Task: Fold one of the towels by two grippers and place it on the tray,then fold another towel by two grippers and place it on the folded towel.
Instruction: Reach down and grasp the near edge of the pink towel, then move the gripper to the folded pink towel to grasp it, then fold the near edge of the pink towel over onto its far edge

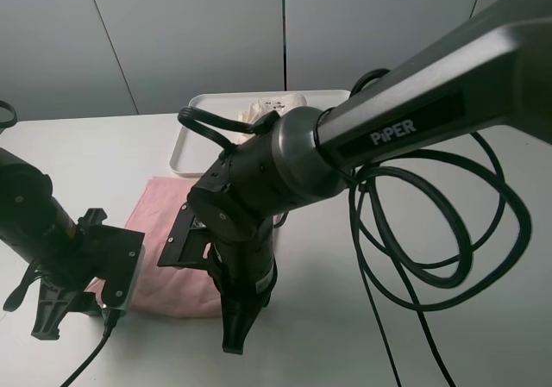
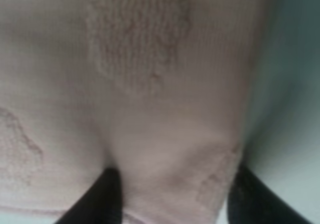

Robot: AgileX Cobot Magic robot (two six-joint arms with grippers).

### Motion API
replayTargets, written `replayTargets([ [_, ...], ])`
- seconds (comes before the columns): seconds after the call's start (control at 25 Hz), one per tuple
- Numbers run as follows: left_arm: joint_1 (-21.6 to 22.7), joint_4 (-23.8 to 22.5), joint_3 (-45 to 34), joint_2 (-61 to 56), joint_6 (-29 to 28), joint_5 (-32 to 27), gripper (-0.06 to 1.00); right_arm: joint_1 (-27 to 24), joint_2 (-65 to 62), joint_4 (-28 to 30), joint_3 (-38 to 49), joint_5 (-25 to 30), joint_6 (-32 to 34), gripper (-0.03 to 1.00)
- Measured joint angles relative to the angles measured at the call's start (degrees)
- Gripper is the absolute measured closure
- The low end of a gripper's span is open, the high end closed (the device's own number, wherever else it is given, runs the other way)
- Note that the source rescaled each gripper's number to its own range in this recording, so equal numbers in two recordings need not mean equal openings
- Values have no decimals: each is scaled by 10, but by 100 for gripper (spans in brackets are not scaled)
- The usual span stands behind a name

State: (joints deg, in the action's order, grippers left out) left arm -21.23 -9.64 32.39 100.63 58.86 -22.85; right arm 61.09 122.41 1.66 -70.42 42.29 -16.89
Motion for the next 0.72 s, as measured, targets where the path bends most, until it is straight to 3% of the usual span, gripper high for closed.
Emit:
replayTargets([
  [0.16,0,-40,2,2,-18,8,86,0,0,0,0,0,0,95],
  [0.2,0,-48,3,3,-29,8,92,0,0,0,0,0,0,95],
  [0.52,0,-60,4,2,-97,7,94,0,-7,4,1,8,0,95],
  [0.72,0,-37,0,-31,-105,-2,94,0,-49,9,6,34,1,95],
])
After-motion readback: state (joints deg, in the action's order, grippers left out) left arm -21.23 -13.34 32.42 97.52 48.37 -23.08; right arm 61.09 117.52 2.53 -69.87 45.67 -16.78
